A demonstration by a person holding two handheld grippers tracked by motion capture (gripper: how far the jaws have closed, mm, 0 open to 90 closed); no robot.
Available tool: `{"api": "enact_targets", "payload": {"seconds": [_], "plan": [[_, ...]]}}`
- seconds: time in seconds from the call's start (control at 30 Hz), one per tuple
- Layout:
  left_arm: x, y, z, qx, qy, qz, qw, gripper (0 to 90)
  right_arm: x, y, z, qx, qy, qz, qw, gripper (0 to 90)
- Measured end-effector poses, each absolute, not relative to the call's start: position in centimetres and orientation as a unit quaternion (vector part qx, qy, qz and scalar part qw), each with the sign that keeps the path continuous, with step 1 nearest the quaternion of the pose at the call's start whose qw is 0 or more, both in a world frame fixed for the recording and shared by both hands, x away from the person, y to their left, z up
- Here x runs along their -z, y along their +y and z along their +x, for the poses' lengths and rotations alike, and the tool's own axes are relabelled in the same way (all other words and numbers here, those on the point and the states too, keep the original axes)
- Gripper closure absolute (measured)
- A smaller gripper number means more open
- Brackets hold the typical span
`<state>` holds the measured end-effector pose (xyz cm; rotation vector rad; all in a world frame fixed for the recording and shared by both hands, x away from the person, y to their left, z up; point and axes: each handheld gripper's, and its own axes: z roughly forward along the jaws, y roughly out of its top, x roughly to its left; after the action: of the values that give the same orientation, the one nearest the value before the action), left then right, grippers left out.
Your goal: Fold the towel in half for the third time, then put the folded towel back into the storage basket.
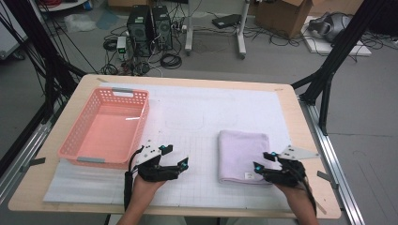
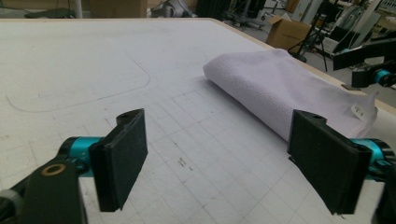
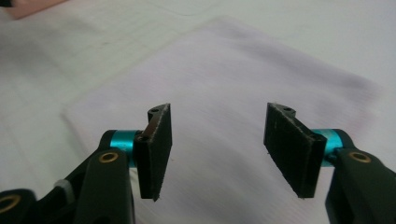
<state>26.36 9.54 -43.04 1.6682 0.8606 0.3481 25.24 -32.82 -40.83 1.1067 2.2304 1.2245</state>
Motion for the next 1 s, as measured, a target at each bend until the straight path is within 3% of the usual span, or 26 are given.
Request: {"api": "enact_targets", "payload": {"seconds": [0.13,0.43,1.0], "plan": [[43.0,9.6,26.6,-0.146,0.366,0.716,0.576,22.4,41.1,-35.3,24.6,-0.419,0.783,0.405,0.218,33.9],[42.8,9.8,26.8,-0.152,0.341,0.717,0.589,22.2,41.0,-37.8,24.0,-0.447,0.749,0.431,0.231,20.7],[43.0,9.4,26.8,-0.135,0.361,0.717,0.581,20.9,41.4,-38.9,23.8,-0.453,0.738,0.445,0.227,19.1]]}}
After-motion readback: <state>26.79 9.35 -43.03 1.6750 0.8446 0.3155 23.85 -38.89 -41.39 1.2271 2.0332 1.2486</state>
